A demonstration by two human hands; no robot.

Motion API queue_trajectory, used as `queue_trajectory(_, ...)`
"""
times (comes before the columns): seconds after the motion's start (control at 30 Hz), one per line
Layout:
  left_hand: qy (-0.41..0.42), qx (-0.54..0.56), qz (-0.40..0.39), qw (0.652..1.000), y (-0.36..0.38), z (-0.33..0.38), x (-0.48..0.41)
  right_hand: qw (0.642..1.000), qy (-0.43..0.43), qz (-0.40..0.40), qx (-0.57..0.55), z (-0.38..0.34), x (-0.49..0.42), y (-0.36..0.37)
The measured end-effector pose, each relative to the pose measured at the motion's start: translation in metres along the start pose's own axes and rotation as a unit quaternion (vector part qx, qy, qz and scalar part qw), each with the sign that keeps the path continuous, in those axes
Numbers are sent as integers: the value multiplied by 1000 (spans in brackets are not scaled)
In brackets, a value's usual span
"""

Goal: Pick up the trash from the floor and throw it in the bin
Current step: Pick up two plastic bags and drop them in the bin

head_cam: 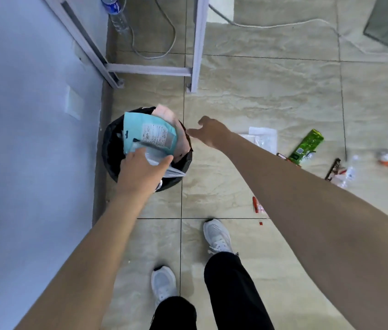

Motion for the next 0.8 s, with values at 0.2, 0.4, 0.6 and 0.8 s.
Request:
queue_trajectory(0.2, 99, -100, -82, 987, 48, 67, 57, 992, 81, 24, -94, 107, 72, -28)
queue_trajectory(0.4, 141, -168, -153, 964, 143, 115, 96, 978, 145, 51, -141, 236, 110, -40)
queue_trajectory(0.6, 143, -249, -208, 935, 259, 166, 117, 960, 202, 37, -192, 371, 129, -45)
queue_trajectory(0.8, 162, -331, -220, 903, 357, 203, 103, 946, 226, 38, -228, 475, 117, -30)
Point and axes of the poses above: each hand's wrist, its own x-axis away from the middle knuckle, its own y-axis out of the palm, z = x × y, the point moved 5 cm from there along -x, towards the middle knuckle
